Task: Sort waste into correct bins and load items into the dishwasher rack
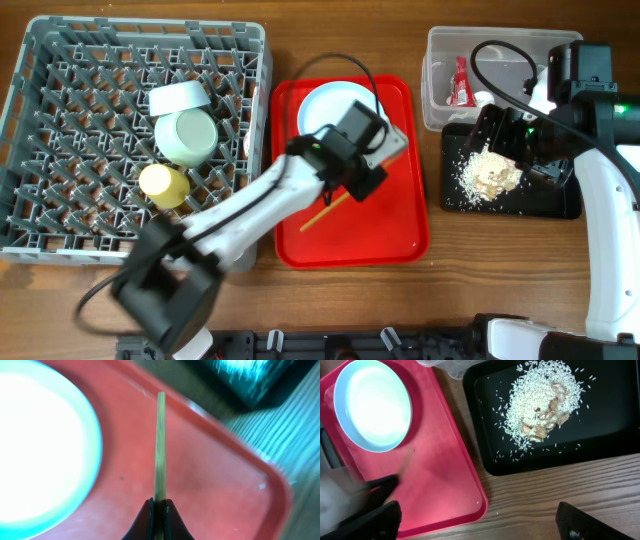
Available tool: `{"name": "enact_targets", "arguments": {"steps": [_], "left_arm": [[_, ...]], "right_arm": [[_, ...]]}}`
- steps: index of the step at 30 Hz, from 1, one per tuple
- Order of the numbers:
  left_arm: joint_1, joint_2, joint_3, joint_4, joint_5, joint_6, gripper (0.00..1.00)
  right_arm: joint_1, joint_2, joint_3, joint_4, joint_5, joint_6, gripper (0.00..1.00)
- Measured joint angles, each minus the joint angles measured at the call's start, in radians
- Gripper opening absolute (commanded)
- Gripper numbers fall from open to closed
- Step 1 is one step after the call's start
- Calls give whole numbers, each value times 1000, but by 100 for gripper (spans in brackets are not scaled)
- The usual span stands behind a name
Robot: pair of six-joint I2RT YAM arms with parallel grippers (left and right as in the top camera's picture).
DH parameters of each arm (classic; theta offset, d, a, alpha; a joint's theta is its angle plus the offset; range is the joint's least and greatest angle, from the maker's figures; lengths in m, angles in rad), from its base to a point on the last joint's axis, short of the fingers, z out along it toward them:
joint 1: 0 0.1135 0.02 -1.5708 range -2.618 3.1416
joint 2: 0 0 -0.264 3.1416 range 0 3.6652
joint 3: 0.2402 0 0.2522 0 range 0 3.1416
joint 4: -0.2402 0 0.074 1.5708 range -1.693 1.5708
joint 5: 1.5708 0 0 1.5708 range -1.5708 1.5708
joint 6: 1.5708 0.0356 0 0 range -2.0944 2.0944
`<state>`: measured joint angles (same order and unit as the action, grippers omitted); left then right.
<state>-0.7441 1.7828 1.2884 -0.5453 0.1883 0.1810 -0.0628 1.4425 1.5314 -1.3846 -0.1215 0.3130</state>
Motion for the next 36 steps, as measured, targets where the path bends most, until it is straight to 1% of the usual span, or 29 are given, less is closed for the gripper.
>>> {"name": "enact_targets", "arguments": {"steps": [1, 3, 5, 6, 9, 12, 15, 20, 21, 22, 23, 24, 27, 29, 31, 33, 36], "left_arm": [[23, -68, 0, -7, -1, -11, 4], [71, -139, 0, -26, -2, -19, 4], [167, -199, 0, -47, -17, -24, 4], [206, -212, 0, -47, -26, -26, 4], [410, -226, 0, -47, -45, -27, 4], [538, -227, 0, -23, -49, -27, 4], [603, -225, 0, 28, -49, -69, 4], [611, -128, 0, 60, -54, -159, 4], [611, -108, 0, 60, -58, -174, 13], [611, -94, 0, 63, -60, -185, 36], [611, -84, 0, 76, -61, -195, 68], [611, -81, 0, 82, -61, -201, 78], [611, -81, 0, 87, -61, -222, 100], [605, -82, 0, 91, -55, -226, 100], [572, -98, 0, 105, -32, -224, 100], [496, -113, 0, 113, -14, -224, 100], [335, -112, 0, 153, 39, -224, 100]], "right_arm": [[0, 0, 0, -2, 0, 0, 100], [0, 0, 0, -3, 0, 0, 100], [0, 0, 0, -6, 0, 0, 100], [0, 0, 0, -6, 0, 0, 99], [0, 0, 0, -7, 0, 0, 100], [0, 0, 0, -7, 0, 0, 100], [0, 0, 0, -6, 0, 0, 100], [0, 0, 0, -10, 0, 0, 100], [0, 0, 0, -11, 0, 0, 100], [0, 0, 0, -11, 0, 0, 100], [0, 0, 0, -11, 0, 0, 100], [0, 0, 0, -11, 0, 0, 100], [0, 0, 0, -11, 0, 0, 100], [0, 0, 0, -12, 0, 0, 100], [0, 0, 0, -13, 0, 0, 100], [0, 0, 0, -14, 0, 0, 100], [0, 0, 0, -14, 0, 0, 100]]}}
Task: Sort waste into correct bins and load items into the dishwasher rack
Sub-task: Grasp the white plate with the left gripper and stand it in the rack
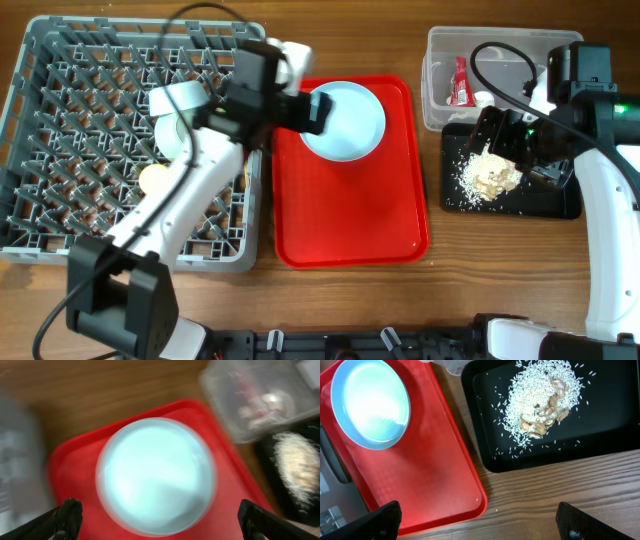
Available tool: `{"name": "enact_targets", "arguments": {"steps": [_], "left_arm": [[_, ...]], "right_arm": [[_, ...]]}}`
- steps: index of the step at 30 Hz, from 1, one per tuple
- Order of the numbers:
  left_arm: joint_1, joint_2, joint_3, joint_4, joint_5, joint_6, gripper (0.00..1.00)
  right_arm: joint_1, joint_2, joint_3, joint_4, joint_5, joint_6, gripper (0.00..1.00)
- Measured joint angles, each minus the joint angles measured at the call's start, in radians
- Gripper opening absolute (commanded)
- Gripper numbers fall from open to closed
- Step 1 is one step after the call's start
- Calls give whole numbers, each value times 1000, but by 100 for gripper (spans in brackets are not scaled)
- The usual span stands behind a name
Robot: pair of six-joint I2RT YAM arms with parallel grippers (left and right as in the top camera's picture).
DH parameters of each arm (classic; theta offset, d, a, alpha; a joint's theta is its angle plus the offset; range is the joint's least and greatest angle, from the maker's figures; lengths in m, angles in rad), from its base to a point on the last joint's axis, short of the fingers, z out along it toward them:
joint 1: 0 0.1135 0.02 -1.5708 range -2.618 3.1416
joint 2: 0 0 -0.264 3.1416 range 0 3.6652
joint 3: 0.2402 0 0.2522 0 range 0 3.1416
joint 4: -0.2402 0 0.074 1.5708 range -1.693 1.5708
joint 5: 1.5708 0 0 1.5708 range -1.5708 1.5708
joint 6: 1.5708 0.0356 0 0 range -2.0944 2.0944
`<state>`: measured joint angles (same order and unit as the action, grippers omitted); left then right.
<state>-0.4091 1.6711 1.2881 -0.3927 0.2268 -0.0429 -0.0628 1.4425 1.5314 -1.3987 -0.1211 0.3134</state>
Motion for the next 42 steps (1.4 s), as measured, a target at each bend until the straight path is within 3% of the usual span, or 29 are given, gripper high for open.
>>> {"name": "enact_targets", "arguments": {"steps": [6, 10, 14, 17, 18, 29, 35, 38, 42], "left_arm": [[-203, 171, 1, 174, -25, 4, 82], [-255, 312, 0, 184, -74, 68, 83], [-264, 379, 0, 134, -174, 94, 47], [-264, 379, 5, 92, -206, 117, 12], [-264, 379, 7, 76, -209, 113, 4], [-288, 345, 13, 46, -248, 119, 4], [-277, -52, 3, 26, -217, 89, 4], [-163, -202, 3, 19, -90, 36, 4], [92, -243, 3, 17, 137, -98, 4]], "right_arm": [[0, 0, 0, 0, 0, 0, 100], [0, 0, 0, 0, 0, 0, 100], [0, 0, 0, 0, 0, 0, 100], [0, 0, 0, 0, 0, 0, 100], [0, 0, 0, 0, 0, 0, 100], [0, 0, 0, 1, 0, -2, 100], [0, 0, 0, 0, 0, -5, 100], [0, 0, 0, 0, 0, -5, 100], [0, 0, 0, 0, 0, -5, 100]]}}
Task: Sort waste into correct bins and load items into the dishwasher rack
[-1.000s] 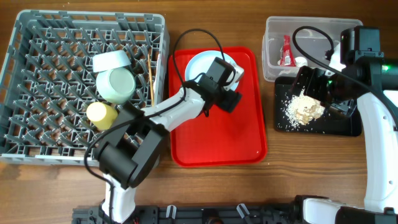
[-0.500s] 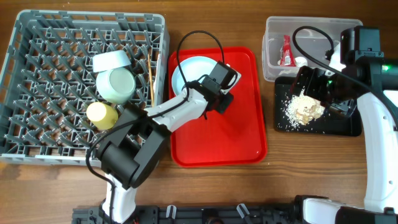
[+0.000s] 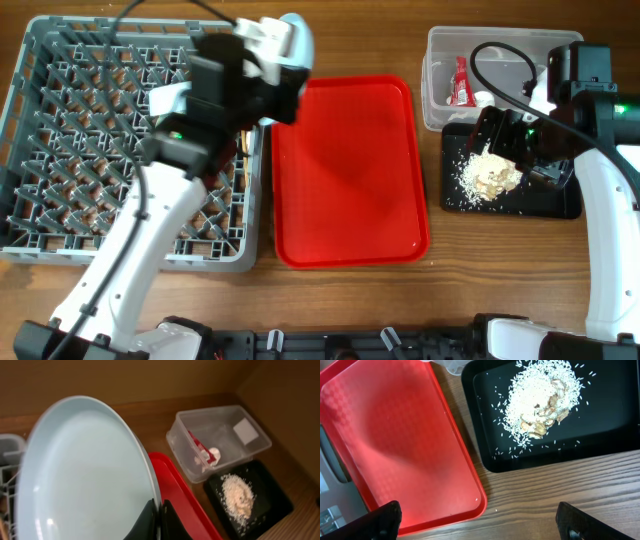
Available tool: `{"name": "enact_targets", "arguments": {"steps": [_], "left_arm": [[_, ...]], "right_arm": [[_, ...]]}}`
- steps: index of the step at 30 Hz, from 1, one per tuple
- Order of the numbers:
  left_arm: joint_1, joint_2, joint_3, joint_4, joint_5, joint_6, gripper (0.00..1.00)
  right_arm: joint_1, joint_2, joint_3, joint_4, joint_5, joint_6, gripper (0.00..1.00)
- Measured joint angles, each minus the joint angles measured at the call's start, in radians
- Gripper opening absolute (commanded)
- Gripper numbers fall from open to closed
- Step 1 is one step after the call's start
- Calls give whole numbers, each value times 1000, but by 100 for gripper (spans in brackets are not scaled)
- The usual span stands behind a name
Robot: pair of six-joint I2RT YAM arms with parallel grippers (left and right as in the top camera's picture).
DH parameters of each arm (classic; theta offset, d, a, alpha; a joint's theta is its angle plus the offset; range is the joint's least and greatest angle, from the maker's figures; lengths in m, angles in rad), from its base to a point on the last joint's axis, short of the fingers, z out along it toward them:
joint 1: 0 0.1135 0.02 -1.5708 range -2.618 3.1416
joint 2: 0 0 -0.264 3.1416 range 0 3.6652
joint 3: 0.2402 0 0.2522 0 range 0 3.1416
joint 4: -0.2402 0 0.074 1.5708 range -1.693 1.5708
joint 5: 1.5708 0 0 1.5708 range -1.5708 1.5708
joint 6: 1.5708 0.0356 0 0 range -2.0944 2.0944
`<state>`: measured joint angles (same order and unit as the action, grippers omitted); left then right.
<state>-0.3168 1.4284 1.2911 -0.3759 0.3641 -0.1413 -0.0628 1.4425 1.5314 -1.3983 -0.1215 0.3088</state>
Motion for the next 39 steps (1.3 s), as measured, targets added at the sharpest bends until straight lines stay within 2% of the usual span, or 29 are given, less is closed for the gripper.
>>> {"name": "enact_targets", "arguments": {"steps": [4, 6, 10, 12, 19, 22, 25, 28, 31, 36, 39], "left_arm": [[220, 29, 0, 1, 299, -81, 4], [284, 83, 0, 1, 422, -92, 4], [333, 175, 0, 2, 513, -121, 4], [350, 208, 0, 1, 520, -127, 100], [413, 229, 0, 1, 459, -135, 100], [432, 164, 0, -14, 404, -135, 100], [406, 35, 5, -143, 259, -135, 100], [294, -14, 8, -335, -63, -135, 100], [209, 5, 4, -462, -283, -147, 100], [195, 6, 2, -720, -384, -178, 100], [195, -2, -30, -716, -393, -198, 100]], "right_arm": [[0, 0, 0, 0, 0, 0, 100], [0, 0, 0, 0, 0, 0, 100], [0, 0, 0, -1, 0, 0, 100], [0, 0, 0, -1, 0, 0, 100], [0, 0, 0, 0, 0, 0, 100], [0, 0, 0, 23, -2, -3, 100], [4, 0, -2, 109, -97, -61, 100], [66, 1, -3, 319, -171, -117, 100], [145, 23, -3, 394, -140, -148, 100], [164, 76, -40, 309, -91, -154, 100], [164, 24, -168, 349, -57, -126, 100]]}}
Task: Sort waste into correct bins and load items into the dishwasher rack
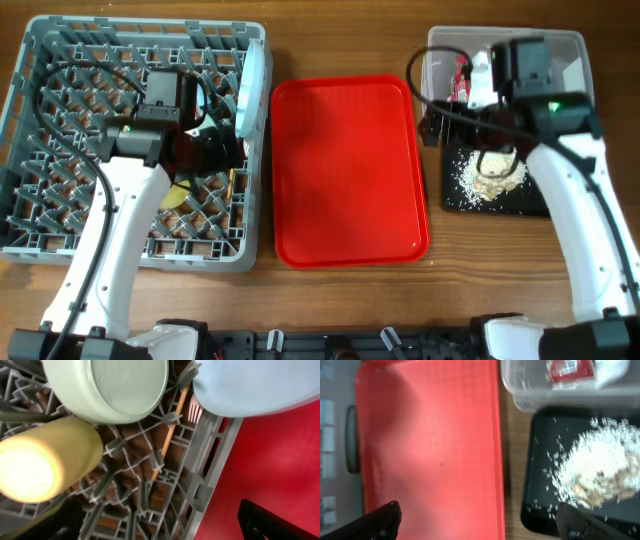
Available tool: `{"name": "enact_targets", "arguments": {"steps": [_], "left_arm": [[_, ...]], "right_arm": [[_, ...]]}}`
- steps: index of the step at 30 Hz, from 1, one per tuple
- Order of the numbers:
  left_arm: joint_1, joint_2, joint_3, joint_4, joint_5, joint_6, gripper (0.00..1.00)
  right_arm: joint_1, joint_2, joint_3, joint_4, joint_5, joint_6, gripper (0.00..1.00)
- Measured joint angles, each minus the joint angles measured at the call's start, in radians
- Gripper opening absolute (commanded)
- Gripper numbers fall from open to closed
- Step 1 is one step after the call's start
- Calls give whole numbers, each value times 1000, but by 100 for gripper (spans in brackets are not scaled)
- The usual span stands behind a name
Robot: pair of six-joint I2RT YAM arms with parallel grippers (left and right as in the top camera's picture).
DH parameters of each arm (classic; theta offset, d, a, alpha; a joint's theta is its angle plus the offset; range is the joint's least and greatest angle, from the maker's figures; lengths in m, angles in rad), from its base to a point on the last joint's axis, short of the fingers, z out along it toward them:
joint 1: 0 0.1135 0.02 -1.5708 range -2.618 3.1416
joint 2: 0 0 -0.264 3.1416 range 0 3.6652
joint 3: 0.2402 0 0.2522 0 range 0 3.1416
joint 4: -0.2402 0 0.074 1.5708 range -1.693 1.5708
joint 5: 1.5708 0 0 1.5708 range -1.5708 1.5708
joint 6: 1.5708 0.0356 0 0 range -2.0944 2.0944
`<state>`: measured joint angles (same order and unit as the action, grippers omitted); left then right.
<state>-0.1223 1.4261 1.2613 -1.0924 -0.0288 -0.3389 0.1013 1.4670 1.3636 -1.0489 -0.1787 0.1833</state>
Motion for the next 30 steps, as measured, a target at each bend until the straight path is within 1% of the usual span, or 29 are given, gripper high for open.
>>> {"name": "enact_targets", "arguments": {"steps": [1, 2, 4, 5, 7, 9, 10, 12, 18, 25, 27, 30], "left_arm": [[0, -21, -37, 45, 14, 8, 100], [0, -75, -103, 106, 45, 24, 100], [0, -193, -208, 201, 79, 42, 100], [0, -307, -293, 249, 91, 48, 100], [0, -490, -397, 303, 105, 50, 100], [0, -646, -463, 313, 109, 50, 100], [0, -723, -484, 304, 109, 49, 100], [0, -800, -486, 304, 109, 50, 100], [0, -811, -486, 304, 109, 49, 100], [0, -811, -487, 304, 109, 49, 100], [0, -811, -487, 305, 109, 49, 100], [0, -811, -488, 304, 109, 49, 100]], "right_arm": [[0, -32, -47, 34, 4, 5, 100], [0, -100, -122, 82, 12, 7, 100], [0, -219, -219, 147, 30, 13, 100], [0, -317, -274, 161, 47, 14, 100], [0, -472, -333, 180, 72, 18, 100], [0, -641, -361, 158, 92, 21, 100], [0, -687, -361, 153, 95, 21, 100], [0, -747, -361, 150, 98, 21, 100], [0, -714, -361, 149, 102, 21, 100], [0, -608, -367, 143, 108, 20, 100], [0, -637, -387, 180, 128, -6, 100], [0, -834, -511, 375, 140, -97, 100]]}}
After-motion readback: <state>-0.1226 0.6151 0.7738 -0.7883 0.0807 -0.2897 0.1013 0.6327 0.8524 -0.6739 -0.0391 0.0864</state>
